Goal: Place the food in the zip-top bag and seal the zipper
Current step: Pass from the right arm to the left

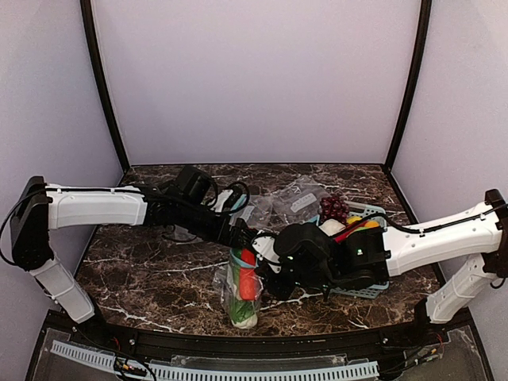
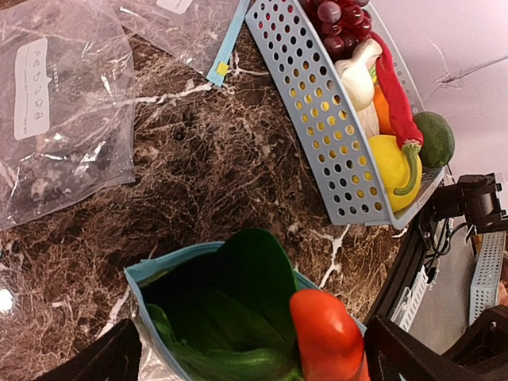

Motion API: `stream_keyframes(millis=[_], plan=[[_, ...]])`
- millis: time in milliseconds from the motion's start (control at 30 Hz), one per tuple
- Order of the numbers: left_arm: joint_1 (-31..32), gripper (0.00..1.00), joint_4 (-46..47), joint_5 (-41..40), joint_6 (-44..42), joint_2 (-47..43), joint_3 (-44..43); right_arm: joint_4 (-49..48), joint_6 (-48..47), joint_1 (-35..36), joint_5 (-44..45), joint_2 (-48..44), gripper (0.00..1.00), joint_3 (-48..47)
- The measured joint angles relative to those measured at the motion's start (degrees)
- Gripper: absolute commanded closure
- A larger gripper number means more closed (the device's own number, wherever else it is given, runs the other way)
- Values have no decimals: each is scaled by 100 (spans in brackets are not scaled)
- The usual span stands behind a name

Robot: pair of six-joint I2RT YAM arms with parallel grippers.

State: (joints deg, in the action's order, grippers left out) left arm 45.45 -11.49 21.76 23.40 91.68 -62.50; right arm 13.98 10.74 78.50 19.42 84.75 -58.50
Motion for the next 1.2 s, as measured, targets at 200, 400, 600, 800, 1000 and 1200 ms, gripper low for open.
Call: stream_keyframes(millis=[200,400,600,800,1000,1200], plan=[[-63,1,-7,299,179,367,2,2,-70,13,17,68,100,-2],[-68,1,50,529,400,568,127,4,-111,37,22,90,100,-2],[-94,5,37,654,531,715,225,4,-127,44,59,131,100,-2],[-96,43,-72,752,603,732,227,4,-125,66,149,175,100,-2],[-111,70,-90,796,756,743,273,33,-46,74,271,238,100,-2],[-131,91,13,802,973,599,450,111,164,109,295,229,93,2]])
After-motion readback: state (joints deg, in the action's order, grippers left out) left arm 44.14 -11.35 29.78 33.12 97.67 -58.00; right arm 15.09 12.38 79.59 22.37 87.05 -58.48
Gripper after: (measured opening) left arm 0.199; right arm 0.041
